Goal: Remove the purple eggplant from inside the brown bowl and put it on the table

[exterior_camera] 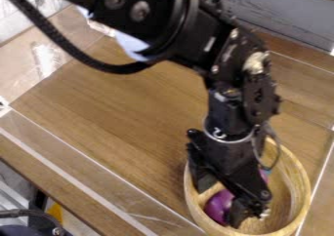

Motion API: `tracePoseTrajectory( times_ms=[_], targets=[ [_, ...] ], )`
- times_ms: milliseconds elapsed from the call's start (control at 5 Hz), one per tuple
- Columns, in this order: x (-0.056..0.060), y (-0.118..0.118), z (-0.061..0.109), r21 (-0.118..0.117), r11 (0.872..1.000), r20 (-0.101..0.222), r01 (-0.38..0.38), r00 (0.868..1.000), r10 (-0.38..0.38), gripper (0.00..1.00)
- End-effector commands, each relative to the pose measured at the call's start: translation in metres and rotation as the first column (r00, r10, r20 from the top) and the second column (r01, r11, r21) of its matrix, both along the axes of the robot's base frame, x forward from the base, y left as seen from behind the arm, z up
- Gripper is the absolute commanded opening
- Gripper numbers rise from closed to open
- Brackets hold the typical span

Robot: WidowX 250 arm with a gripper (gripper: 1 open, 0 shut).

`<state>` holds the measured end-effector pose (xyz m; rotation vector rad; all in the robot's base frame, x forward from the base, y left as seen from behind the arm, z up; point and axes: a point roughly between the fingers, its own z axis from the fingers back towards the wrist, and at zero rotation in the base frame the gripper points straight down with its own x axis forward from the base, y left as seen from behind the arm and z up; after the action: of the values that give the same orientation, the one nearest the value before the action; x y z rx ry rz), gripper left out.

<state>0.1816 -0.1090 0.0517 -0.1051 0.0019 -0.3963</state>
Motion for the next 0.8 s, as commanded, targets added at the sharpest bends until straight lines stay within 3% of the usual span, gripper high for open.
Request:
tracePoseTrajectory(
  times_ms=[0, 400, 600],
  targets=[
    [0.001, -0.016, 0.009, -0.025, 1.0, 0.049, -0.004, 0.999, 0.005, 1.0],
    [-0.007, -0.034, -0.006, -0.033, 0.999, 0.063, -0.024, 0.998, 0.027, 1.0],
    [-0.004, -0.027, -0.012, -0.028, 0.999, 0.068, -0.038, 0.997, 0.039, 1.0]
  ],
)
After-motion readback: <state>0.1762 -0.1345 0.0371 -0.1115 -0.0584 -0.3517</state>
